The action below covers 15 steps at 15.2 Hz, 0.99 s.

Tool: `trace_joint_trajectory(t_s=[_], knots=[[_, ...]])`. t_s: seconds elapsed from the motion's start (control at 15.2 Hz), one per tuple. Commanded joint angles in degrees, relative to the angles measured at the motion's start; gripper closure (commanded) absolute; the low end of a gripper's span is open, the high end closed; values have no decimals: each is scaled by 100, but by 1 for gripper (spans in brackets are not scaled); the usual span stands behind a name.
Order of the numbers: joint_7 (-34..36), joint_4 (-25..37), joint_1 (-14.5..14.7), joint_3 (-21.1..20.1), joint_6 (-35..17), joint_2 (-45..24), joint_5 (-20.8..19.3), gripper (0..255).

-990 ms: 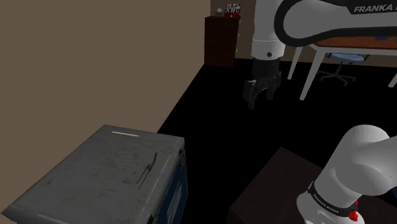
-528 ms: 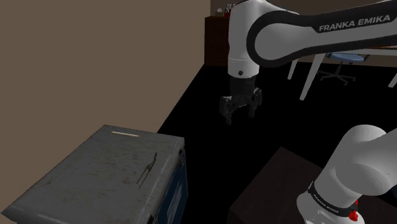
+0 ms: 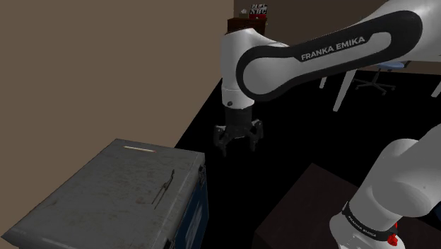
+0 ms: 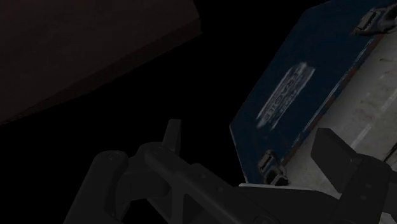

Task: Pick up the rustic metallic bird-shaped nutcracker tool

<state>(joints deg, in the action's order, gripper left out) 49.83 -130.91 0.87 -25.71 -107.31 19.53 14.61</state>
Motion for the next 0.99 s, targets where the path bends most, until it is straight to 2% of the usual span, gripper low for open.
trace_joint_trajectory(t_s=[0.0,0.46,0.92], knots=[[413,233,-38,-181,-227,-435,-2,0],[1873,1128,-8,-626,-989,-2044,-368,0],[3250,2391,405,-571,-1444,-3733,-1016,0]])
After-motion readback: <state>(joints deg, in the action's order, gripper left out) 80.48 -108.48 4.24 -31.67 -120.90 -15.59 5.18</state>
